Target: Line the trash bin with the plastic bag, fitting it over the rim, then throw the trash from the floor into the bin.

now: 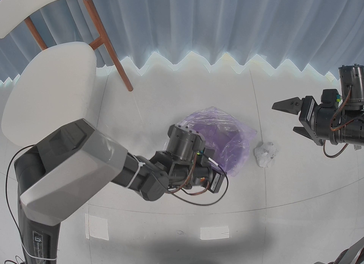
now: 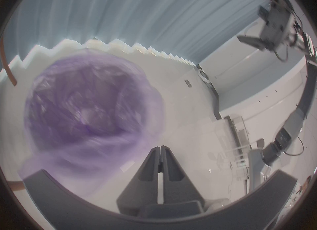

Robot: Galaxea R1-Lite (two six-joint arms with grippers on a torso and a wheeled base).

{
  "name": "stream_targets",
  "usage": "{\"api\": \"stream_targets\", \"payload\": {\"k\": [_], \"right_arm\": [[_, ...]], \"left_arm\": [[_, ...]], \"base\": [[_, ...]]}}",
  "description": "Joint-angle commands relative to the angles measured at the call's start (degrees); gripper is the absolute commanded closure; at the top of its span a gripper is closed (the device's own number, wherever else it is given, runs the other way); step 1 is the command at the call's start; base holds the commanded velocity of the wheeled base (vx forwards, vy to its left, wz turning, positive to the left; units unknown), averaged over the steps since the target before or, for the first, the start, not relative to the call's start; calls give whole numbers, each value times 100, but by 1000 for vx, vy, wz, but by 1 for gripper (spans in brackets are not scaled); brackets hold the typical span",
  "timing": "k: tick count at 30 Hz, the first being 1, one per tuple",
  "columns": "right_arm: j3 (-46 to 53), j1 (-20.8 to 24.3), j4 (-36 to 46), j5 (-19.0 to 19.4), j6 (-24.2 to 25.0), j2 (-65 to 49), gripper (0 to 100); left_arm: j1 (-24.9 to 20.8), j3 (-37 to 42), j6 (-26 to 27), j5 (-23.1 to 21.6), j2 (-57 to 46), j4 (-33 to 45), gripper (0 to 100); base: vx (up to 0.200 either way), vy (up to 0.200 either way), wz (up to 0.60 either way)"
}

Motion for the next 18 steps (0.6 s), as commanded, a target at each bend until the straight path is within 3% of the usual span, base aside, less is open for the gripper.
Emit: {"api": "stream_targets", "payload": {"k": [1, 11, 18], "right_arm": [[38, 3, -2, 1, -6, 13, 0], [152, 3, -116, -8, -6, -13, 0], [222, -6, -116, 1, 12, -84, 0]], "left_arm": [[-450, 775, 13, 34, -294, -183, 100], [-766, 1196, -13, 272, 190, -1256, 100], [-406, 1196, -92, 289, -715, -1273, 100]], "base": [[0, 0, 0], [0, 0, 0], [0, 0, 0]]}}
